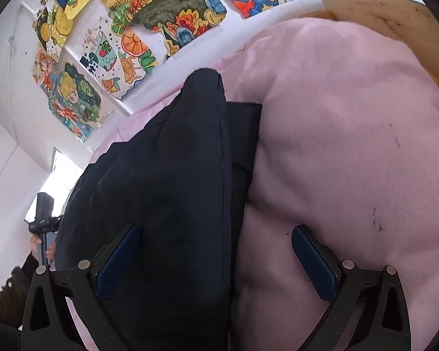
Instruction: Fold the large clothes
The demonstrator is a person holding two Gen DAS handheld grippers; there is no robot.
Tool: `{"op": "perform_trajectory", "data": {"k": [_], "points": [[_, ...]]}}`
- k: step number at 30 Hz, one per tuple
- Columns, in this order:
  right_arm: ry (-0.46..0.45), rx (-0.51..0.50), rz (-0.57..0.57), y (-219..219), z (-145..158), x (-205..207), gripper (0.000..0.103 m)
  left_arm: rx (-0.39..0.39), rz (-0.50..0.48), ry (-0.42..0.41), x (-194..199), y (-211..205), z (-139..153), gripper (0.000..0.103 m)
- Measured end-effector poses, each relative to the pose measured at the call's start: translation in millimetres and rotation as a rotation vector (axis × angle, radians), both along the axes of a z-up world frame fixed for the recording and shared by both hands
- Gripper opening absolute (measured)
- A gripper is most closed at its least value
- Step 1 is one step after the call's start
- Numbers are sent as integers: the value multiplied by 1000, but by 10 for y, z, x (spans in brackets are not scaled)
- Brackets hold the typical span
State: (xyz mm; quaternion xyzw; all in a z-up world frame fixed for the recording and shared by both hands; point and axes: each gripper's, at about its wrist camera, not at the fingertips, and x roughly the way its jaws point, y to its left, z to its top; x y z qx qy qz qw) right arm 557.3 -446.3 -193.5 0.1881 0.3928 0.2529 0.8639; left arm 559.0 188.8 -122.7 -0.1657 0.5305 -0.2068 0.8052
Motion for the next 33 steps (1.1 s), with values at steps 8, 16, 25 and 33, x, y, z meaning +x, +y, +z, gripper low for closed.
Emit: {"op": "perform_trajectory", "data": {"k": [8, 16, 25, 33], "points": [[21, -13, 15, 6, -150, 32, 103, 12, -59, -60, -92, 35, -125, 102], [-8, 4, 124, 63, 95, 157, 103, 0, -51, -123, -292, 182, -158, 102], [78, -12, 224, 350, 38, 762, 103, 1, -44, -136, -355, 72, -150, 102], [162, 64, 292, 375, -97, 806, 103, 0, -42, -144, -376, 78, -134, 102]]}}
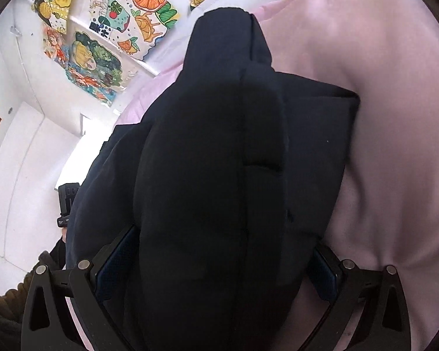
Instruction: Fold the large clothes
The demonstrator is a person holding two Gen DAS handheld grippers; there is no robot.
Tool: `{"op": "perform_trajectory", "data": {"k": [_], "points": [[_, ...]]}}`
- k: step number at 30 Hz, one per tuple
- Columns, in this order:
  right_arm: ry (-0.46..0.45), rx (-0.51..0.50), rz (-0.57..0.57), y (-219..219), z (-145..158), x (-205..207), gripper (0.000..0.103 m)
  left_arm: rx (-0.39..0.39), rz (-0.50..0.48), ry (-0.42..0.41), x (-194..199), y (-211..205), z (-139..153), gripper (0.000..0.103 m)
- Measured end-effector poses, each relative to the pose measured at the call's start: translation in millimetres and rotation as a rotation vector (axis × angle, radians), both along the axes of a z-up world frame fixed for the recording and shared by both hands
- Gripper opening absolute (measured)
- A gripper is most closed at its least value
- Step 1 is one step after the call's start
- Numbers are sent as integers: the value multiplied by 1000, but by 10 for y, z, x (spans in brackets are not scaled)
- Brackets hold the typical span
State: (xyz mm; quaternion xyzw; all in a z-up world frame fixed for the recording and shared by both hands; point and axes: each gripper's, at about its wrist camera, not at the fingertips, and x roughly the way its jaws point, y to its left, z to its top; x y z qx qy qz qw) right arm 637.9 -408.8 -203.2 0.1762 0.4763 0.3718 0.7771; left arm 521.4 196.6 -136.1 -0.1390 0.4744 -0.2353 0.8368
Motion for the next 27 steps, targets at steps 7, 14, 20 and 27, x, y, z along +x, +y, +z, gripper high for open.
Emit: {"op": "perform_trajectory", "data": {"k": [7, 14, 20, 27], "points": [[-35, 35, -7, -76, -88, -50, 103, 5, 0, 3, 0, -11, 7, 102], [-15, 31, -23, -17, -62, 2, 103, 9, -7, 51, 118, -65, 26, 102], [-48, 0, -26, -8, -14, -97, 95, 41, 5, 52, 144, -139, 66, 101], [-90, 4, -38, -53, 35, -229, 70, 81, 84, 4, 98, -302, 176, 72]]}}
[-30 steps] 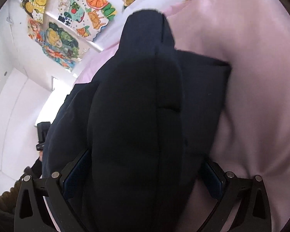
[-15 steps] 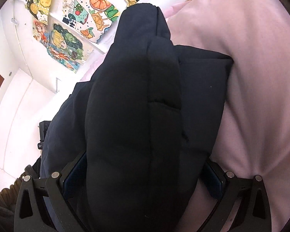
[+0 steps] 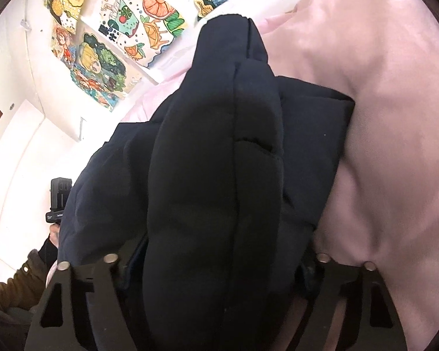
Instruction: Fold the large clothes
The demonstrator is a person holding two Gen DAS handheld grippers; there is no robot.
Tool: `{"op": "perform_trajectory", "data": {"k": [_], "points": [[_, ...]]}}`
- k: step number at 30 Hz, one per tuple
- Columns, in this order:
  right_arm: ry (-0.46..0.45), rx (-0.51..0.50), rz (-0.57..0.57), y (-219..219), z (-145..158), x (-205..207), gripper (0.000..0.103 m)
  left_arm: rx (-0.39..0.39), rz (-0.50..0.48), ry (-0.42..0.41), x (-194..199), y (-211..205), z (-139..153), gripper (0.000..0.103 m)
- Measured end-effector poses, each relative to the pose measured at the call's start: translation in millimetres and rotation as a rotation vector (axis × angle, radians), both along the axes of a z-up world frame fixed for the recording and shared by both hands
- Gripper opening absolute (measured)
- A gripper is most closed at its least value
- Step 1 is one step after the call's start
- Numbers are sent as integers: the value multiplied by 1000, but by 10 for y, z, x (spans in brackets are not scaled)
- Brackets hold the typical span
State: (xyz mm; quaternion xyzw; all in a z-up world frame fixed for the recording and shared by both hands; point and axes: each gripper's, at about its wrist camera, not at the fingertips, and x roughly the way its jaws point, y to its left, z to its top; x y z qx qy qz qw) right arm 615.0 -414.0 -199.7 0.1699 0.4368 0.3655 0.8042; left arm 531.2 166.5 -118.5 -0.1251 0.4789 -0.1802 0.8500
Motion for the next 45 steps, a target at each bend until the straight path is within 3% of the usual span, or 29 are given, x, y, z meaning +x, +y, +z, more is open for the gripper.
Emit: {"op": "perform_trajectory", "data": {"k": [2, 5, 10, 14, 22, 31, 34, 40, 45], "points": [[-12, -1, -5, -10, 21, -43, 62, 3, 31, -19, -37, -32, 46, 57], [-36, -11, -15, -15, 58, -120, 56, 56, 54, -64, -114, -156, 136, 41], [-81, -25, -37, -13, 64, -278, 52, 226, 50, -175, -279, -503, 290, 29], [-107, -47, -55, 37, 135, -336, 43, 260, 71, -203, -315, -618, 328, 23], [-145, -66, -96, 50, 410, -525, 28, 253, 88, -233, -414, -687, 439, 17], [-153, -52, -137, 73, 842, -820, 25, 255, 66, -227, -758, -784, 1037, 15], [-165, -89, -136, 143, 1039, -939, 25, 231, 75, -219, -933, -785, 1227, 14], [-169, -134, -125, 307, 1614, -1261, 25, 165, 118, -203, -1380, -606, 1696, 14], [-112, -152, -108, 450, 2001, -1629, 25, 172, 139, -168, -1732, -537, 1959, 14]]}}
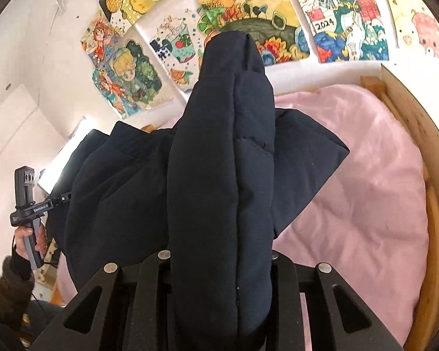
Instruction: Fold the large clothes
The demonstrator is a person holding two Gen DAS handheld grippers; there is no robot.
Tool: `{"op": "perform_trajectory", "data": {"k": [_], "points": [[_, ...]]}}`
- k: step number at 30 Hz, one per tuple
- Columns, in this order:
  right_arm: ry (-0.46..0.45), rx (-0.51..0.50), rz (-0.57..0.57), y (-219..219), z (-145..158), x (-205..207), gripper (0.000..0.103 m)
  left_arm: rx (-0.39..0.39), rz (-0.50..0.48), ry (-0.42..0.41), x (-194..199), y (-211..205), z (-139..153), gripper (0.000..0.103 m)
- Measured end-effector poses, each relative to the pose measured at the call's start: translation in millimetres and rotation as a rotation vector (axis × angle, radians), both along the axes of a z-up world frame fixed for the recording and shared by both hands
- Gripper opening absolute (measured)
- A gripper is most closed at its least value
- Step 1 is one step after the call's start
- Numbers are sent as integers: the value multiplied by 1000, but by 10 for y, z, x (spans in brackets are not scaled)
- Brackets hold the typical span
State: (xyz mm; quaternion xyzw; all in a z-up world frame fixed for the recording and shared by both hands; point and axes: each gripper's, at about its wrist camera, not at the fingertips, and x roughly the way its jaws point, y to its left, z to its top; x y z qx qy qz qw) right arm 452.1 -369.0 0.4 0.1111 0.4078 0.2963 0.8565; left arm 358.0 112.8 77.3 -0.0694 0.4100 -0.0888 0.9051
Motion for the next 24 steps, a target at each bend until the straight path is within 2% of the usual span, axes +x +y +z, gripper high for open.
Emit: {"op": "perform_trajectory", "data": {"k": [4, 5, 8, 10, 11, 12, 15, 19, 22, 24], "points": [[56, -7, 4, 111, 15, -198, 25, 32, 5, 40, -226, 17, -99, 14], [63, -9, 8, 128, -10, -231, 25, 20, 0, 91, -266, 13, -167, 14], [103, -4, 7, 159, -235, -299, 25, -22, 29, 117, -296, 50, -432, 14], [119, -21, -3, 175, -472, -288, 25, -57, 47, 97, -250, 69, -624, 14], [128, -28, -13, 182, -564, -269, 25, -55, 47, 94, -223, 68, -679, 14], [149, -35, -27, 175, -685, -223, 25, -47, 36, 126, -191, 56, -716, 14], [183, -35, -49, 129, -895, -158, 26, -28, 26, 123, -128, 41, -794, 15], [187, -59, -81, 102, -1125, -156, 36, -8, 27, 112, -106, 27, -1019, 24], [172, -85, -120, 51, -1255, -211, 49, -56, 53, 105, -150, 102, -1245, 36], [157, -76, -168, -19, -1361, -282, 55, -107, 64, 72, -190, 180, -1365, 39]]}}
